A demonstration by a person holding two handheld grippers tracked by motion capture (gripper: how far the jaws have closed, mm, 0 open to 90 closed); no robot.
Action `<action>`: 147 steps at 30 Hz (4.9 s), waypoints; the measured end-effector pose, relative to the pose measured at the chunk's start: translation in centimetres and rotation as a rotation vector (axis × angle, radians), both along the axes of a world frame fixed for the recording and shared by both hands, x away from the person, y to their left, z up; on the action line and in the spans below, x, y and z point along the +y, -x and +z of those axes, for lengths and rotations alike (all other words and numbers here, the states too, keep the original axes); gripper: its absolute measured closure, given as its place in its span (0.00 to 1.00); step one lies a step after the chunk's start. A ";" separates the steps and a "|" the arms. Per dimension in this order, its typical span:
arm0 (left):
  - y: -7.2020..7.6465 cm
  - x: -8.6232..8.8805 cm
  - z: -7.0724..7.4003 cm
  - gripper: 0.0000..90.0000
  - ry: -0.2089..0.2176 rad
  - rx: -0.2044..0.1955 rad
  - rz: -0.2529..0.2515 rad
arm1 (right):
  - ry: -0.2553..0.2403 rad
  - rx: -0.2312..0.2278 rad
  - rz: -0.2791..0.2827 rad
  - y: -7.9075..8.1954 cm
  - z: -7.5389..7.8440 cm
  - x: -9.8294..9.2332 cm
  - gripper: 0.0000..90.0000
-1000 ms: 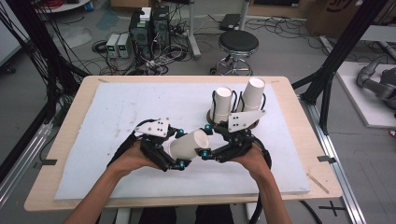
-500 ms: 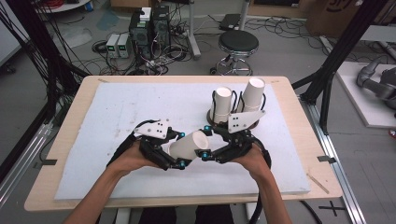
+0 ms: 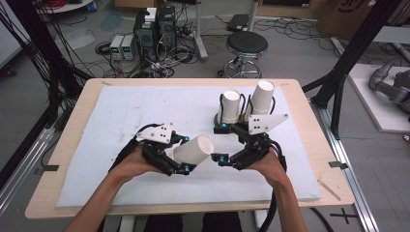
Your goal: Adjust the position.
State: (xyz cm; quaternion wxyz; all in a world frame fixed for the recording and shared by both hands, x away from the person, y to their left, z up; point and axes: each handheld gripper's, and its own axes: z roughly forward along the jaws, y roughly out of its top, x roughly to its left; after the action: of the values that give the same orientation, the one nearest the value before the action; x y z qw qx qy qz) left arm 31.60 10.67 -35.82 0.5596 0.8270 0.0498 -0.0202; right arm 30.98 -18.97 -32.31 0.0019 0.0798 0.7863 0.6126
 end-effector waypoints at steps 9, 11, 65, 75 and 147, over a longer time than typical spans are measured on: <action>0.4 1.0 0.4 0.29 -0.098 -0.009 0.013 | 0.058 -0.010 -0.014 0.2 0.4 -0.7 0.18; 0.5 1.4 0.7 0.29 -0.137 -0.011 0.021 | 0.100 -0.011 -0.011 0.2 0.5 -0.7 0.18; 1.5 -2.5 2.9 0.29 -0.779 -0.007 -0.012 | 0.959 -0.090 0.167 -0.2 1.1 8.6 0.19; 1.4 -3.0 3.0 0.29 -0.775 -0.019 -0.031 | 0.940 -0.100 0.188 0.2 1.0 9.7 0.19; 0.8 2.9 7.3 0.08 -0.183 -0.046 0.025 | 0.761 -0.113 0.171 0.7 0.8 6.9 0.39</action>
State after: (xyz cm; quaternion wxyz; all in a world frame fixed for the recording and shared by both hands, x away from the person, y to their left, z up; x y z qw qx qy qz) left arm 30.84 13.62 -28.50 0.4829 0.8742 0.0490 0.0105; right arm 30.25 -12.10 -31.52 0.0238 -0.0264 0.9596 0.2790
